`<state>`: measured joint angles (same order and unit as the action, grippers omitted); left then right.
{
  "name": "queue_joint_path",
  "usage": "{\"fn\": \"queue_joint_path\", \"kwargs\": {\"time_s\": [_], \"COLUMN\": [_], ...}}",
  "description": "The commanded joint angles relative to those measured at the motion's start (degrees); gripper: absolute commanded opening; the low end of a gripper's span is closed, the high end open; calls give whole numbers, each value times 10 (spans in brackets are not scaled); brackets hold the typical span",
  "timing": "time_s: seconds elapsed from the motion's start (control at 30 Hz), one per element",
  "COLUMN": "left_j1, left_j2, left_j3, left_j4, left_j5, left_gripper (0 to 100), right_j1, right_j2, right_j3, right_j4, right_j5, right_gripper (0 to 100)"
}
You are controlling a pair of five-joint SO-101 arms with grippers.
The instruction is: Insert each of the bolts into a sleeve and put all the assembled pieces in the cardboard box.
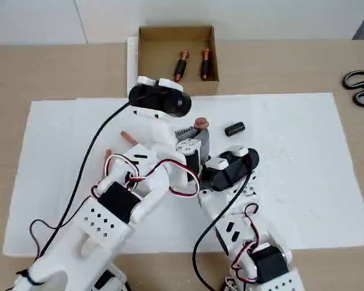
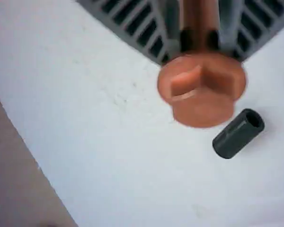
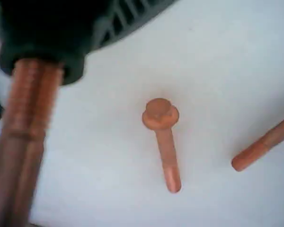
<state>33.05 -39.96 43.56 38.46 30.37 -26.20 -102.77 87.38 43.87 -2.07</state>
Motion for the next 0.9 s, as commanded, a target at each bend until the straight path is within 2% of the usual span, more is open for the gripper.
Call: {"fn": "queue_joint_path", "kwargs": {"time_s": [0.0, 0.27, 0.87], "left_j1": [0, 43, 43], "left_j2": [-4, -3, -3], "left_j3": [-11, -44, -41], "left_j4": [22, 64, 119], "left_j5": [-8, -27, -43], "left_gripper": [6, 6, 6], "right_j1": [5, 5, 5], "right_j2": [-10, -10, -10], "right_j3": [-7, -7, -7], "right_j4": [-18, -18, -18], "right_j5": [-4, -4, -4], "right_gripper": [4, 4, 4]}}
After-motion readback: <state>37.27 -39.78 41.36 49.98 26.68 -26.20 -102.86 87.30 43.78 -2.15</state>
